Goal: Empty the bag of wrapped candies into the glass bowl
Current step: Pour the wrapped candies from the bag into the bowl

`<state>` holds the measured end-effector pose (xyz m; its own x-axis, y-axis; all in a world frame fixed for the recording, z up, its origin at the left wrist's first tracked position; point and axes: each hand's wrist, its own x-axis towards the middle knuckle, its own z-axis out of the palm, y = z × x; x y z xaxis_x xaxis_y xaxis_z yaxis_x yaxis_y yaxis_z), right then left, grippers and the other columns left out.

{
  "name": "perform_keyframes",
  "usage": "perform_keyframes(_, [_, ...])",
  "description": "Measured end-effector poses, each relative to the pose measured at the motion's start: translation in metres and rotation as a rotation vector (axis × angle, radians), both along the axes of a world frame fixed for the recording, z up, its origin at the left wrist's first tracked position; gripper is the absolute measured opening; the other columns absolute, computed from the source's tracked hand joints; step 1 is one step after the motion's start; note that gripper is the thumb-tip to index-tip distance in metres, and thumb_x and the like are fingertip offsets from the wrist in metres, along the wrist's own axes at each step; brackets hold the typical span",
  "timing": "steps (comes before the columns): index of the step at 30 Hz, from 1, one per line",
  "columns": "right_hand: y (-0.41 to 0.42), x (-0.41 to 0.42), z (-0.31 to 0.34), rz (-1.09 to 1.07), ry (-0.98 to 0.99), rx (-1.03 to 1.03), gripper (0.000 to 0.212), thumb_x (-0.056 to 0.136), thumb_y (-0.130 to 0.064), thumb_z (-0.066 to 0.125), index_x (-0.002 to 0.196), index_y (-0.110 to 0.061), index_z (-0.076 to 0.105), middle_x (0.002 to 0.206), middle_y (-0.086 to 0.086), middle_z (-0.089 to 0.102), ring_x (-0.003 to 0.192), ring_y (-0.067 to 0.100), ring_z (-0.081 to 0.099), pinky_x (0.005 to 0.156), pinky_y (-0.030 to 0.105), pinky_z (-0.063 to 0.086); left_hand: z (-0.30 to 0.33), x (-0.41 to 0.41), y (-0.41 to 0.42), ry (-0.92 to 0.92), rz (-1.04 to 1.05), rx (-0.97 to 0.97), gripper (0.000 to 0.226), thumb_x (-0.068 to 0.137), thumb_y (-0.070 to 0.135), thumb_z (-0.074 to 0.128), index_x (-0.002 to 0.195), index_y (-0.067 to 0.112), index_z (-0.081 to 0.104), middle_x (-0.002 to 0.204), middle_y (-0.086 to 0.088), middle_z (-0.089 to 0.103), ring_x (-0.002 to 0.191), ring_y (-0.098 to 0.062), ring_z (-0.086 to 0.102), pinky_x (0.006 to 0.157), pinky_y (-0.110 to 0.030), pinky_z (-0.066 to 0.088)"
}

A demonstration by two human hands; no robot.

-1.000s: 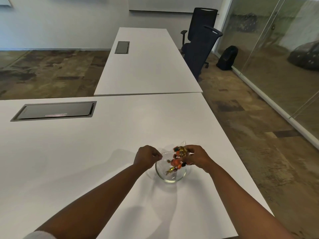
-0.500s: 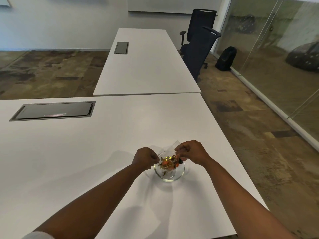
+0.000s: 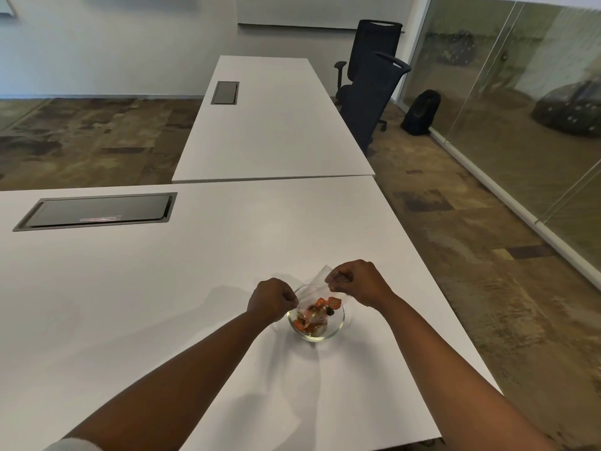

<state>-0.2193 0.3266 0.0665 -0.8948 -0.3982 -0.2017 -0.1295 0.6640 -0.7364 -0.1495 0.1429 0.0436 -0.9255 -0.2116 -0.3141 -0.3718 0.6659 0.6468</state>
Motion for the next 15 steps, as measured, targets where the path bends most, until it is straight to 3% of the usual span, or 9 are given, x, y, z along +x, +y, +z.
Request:
perform_keyframes(7, [-0.004,0.001,0.009,0.024,0.090,0.061,0.016,0.075,-0.011,0.074,0.091,-0.013,0.077,0.090,0.006,0.076,0.082,0.014,0.065,0.075,0.027,0.049,-0.001,-0.001,0.002,0.015,-0.006,-0.023,0.016,0.080,0.012,0.068,0.092,0.007,0.076,0.102,-0.010,0.074,0.078,-0.017,0.061,0.069,-0.026,0.048])
perform_keyframes(12, [-0.008,0.003,0.015,0.051,0.158,0.111,0.015,0.077,-0.015,0.073,0.091,-0.016,0.077,0.093,0.003,0.077,0.090,0.018,0.069,0.075,0.028,0.050,-0.002,-0.002,0.000,0.011,-0.015,-0.030,0.017,0.079,0.016,0.070,0.094,0.009,0.076,0.104,-0.007,0.073,0.089,-0.018,0.064,0.072,-0.027,0.049])
perform_keyframes(15, [-0.010,0.003,0.019,0.080,0.206,0.135,0.016,0.078,-0.017,0.072,0.093,-0.017,0.077,0.095,0.001,0.077,0.089,0.017,0.068,0.071,0.024,0.046,-0.003,-0.002,-0.001,0.036,-0.033,-0.006,0.032,0.075,0.022,0.075,0.106,0.014,0.072,0.111,0.000,0.070,0.103,-0.017,0.063,0.076,-0.021,0.042])
